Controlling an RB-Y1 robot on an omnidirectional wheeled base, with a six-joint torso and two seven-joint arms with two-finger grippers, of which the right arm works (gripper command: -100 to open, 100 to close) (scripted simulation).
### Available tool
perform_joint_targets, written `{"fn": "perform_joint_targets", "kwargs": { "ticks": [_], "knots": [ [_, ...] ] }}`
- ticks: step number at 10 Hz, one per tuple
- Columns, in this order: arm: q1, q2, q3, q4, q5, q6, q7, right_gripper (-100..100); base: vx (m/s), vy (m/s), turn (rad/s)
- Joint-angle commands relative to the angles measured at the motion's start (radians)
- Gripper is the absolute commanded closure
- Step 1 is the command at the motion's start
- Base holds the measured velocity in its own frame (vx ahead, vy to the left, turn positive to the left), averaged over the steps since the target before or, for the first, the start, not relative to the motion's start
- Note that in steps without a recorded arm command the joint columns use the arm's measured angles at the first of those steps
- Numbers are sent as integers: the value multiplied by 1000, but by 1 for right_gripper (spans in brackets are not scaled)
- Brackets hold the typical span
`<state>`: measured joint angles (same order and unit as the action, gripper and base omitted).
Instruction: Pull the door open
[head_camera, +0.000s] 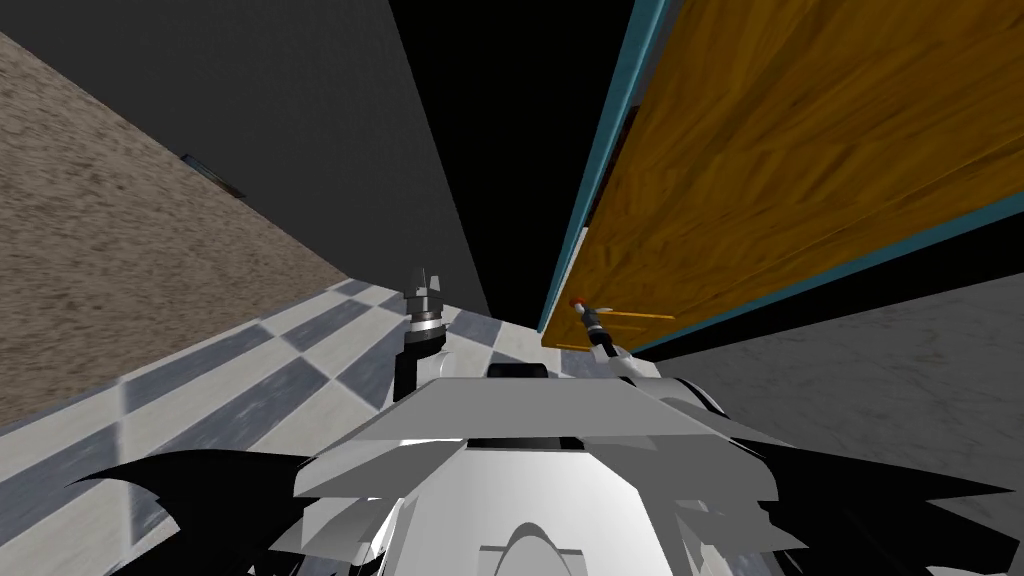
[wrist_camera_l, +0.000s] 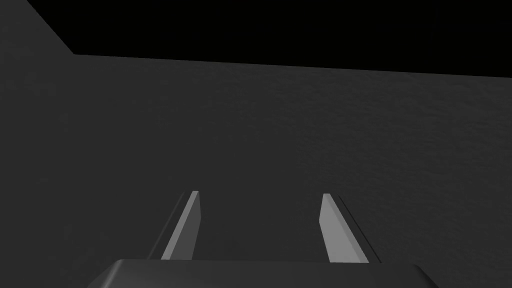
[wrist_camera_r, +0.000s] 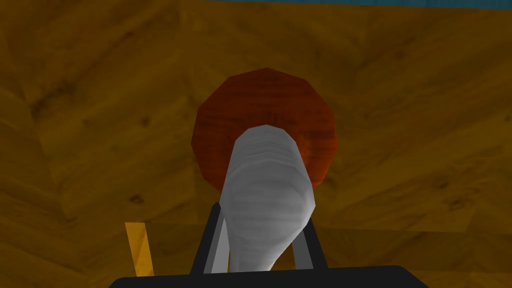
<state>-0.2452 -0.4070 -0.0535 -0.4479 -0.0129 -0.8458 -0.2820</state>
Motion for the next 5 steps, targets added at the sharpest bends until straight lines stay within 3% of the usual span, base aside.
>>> {"fn": "perform_joint_targets", "kwargs": {
  "ticks": [1,2,3,5],
  "knots": [
    [5,-1,4,-7,5,-1,-4,100,-220,-78,89],
    [1,0,3,-2,3,-1,-3,100,-99,-33,27],
    [13,-8,19,-3,14,-18,-24,100,-117,-16,82],
    [22,-20,34,-6,24,-36,-45,100,-200,-58,82]
  ]
}}
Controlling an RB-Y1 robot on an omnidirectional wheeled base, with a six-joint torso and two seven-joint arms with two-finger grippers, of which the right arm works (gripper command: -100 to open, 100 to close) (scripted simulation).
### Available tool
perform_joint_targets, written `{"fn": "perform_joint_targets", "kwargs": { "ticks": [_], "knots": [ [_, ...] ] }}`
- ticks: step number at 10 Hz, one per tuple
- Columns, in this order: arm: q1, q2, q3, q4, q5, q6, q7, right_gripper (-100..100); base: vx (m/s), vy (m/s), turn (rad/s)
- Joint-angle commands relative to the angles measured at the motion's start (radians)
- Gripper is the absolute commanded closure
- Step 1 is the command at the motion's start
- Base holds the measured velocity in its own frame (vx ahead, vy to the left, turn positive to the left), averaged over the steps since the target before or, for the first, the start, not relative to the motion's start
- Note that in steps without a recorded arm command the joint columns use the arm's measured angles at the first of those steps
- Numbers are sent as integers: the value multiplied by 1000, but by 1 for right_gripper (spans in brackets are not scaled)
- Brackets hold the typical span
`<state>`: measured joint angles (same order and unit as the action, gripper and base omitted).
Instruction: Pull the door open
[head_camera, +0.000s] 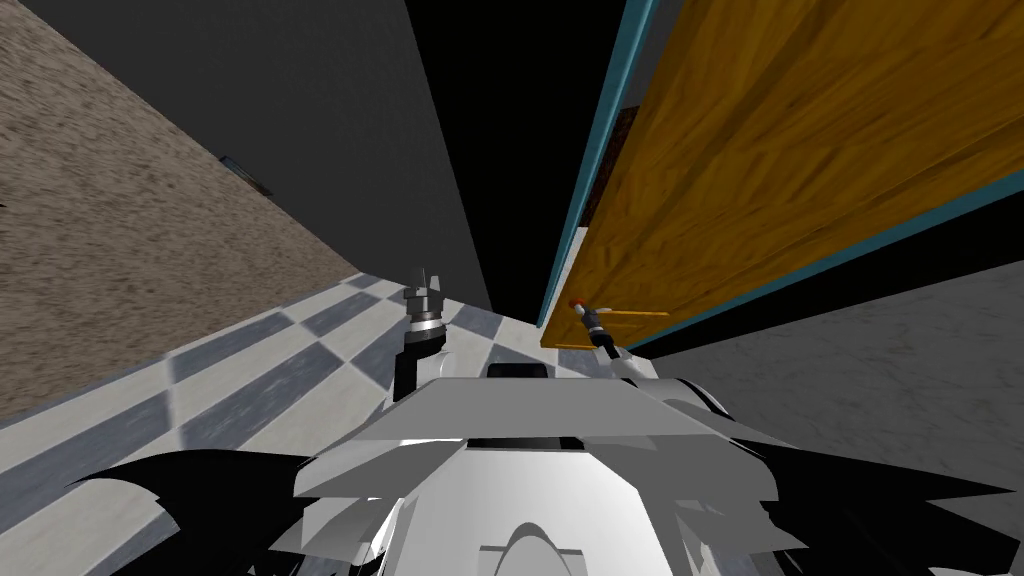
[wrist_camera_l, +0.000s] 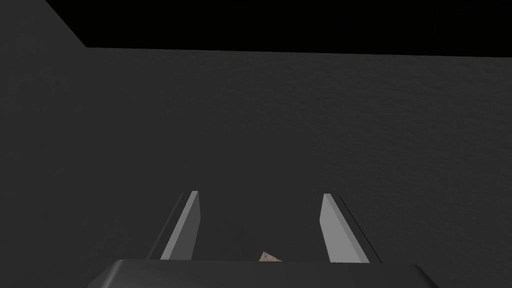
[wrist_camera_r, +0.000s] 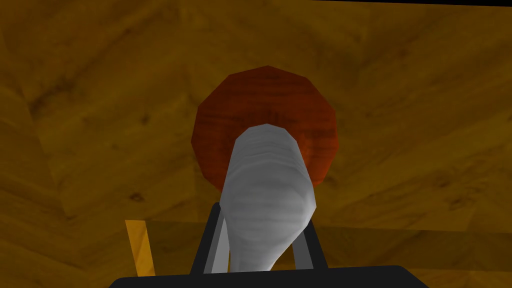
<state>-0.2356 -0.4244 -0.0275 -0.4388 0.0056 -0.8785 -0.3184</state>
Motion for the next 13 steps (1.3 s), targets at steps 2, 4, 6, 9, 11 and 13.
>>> {"fn": "perform_joint_targets", "kwargs": {
  "ticks": [2,4,6,9,11,13],
  "knots": [
    [23,-16,25,-18,17,-23,-31,100,-196,-93,95],
    [40,-38,51,-23,35,-55,-68,100,-200,-85,101],
    [40,-38,57,-21,38,-60,-73,100,-185,-73,59],
    [76,-70,86,-21,59,-126,-117,100,-192,-70,119],
    [96,-91,102,-21,70,-166,-142,100,-199,-96,103],
    [109,-105,113,-20,78,-192,-158,100,-158,-72,72]
  ]
}}
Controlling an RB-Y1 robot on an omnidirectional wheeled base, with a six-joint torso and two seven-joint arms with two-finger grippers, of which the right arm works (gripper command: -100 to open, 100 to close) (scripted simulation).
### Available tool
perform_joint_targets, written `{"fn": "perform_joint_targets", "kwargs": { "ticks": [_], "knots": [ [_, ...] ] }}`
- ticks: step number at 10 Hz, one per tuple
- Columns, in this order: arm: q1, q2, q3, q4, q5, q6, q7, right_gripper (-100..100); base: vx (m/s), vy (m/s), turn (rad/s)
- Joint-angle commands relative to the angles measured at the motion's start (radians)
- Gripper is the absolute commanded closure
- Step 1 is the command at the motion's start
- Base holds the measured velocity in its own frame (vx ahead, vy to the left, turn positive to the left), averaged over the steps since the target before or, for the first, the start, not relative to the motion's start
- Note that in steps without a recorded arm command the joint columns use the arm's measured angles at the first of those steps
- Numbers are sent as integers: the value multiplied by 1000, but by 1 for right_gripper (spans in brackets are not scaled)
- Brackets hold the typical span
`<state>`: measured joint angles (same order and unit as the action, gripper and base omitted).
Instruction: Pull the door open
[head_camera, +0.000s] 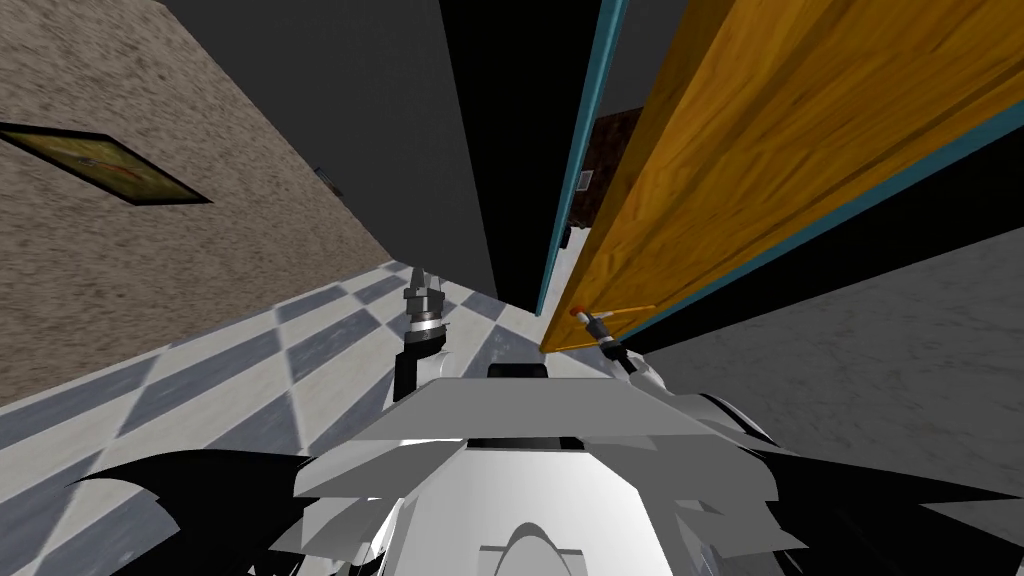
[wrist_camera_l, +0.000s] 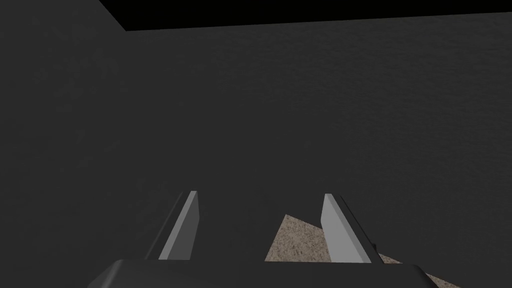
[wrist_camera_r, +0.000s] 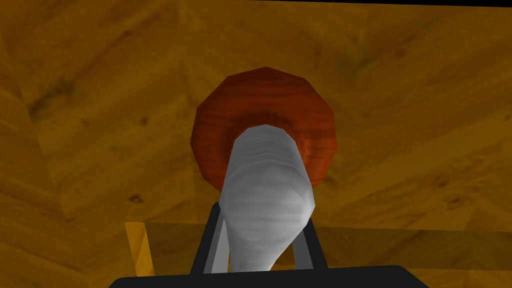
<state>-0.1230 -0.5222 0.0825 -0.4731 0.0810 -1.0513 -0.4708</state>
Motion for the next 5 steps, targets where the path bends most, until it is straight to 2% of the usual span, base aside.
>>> {"fn": "perform_joint_targets", "kwargs": {
  "ticks": [1,2,3,5],
  "knots": [
    [3,-14,8,14,6,-33,-14,100,-136,-90,69],
    [1,-5,7,12,5,-19,-9,100,-59,-40,21],
    [16,-15,10,23,9,-51,-19,100,-162,-86,232],
    [26,-25,11,30,10,-75,-26,100,-204,-106,181]
  ]
}}
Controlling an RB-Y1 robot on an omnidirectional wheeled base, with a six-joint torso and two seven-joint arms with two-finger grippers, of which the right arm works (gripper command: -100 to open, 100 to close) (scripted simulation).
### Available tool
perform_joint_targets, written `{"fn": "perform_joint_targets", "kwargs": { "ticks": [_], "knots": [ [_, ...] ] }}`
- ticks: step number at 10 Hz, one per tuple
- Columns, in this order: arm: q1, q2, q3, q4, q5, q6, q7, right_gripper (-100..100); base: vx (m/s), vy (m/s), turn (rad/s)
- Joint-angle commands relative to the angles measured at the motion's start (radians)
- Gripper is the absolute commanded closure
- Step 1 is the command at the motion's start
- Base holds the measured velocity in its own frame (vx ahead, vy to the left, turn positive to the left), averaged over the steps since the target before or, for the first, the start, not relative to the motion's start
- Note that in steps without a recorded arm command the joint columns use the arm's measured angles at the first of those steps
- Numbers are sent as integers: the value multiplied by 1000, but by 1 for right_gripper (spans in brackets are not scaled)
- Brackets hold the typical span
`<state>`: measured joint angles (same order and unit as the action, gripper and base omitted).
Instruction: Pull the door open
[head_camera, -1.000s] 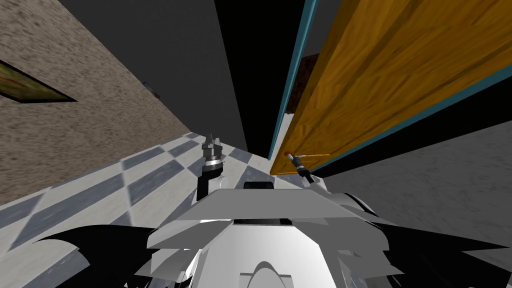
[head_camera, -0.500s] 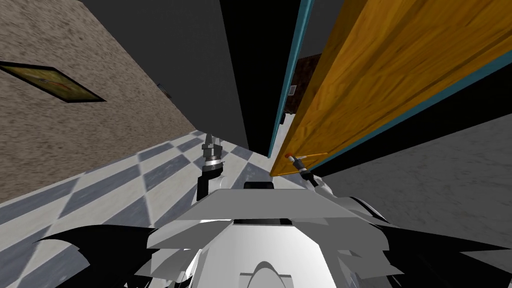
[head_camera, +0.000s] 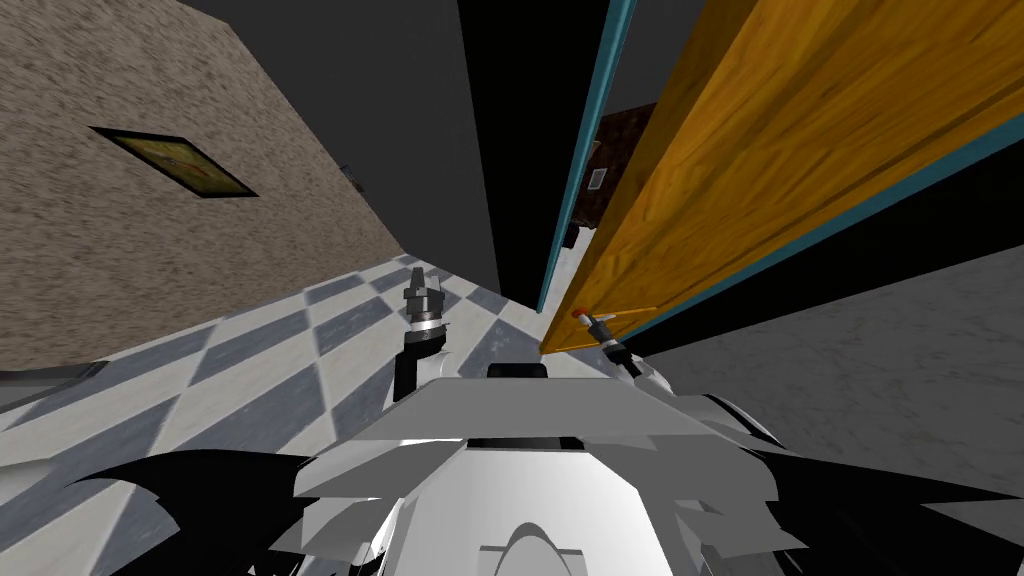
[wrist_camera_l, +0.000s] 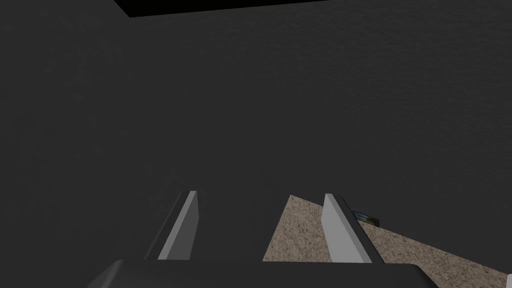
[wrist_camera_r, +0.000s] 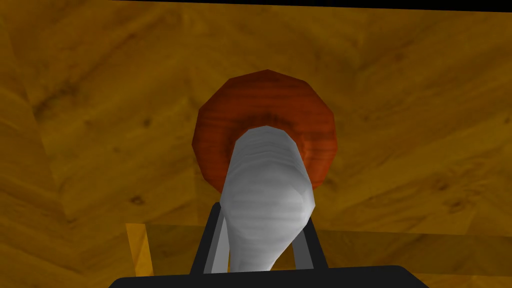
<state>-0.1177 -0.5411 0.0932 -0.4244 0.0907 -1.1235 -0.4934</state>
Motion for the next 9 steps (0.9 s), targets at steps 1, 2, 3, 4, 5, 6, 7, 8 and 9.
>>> {"fn": "perform_joint_targets", "kwargs": {
  "ticks": [1,2,3,4,5,6,7,8,9],
  "knots": [
    [29,-13,0,-14,2,-20,-8,100,-184,-92,178],
    [37,-20,0,-9,3,-37,-13,100,-181,-126,209],
    [41,-24,1,-7,4,-46,-16,100,-170,-84,141],
    [49,-31,1,-2,5,-63,-20,100,-187,-76,140],
    [56,-37,1,2,6,-77,-24,100,-217,-100,149],
    [61,-42,1,5,7,-89,-28,100,-176,-102,147],
    [66,-46,1,8,8,-100,-31,100,-167,-86,121],
    [66,-46,1,8,8,-100,-31,100,-126,-43,46],
    [76,-41,4,-13,9,-86,-32,100,-46,-13,1]
  ]
}}
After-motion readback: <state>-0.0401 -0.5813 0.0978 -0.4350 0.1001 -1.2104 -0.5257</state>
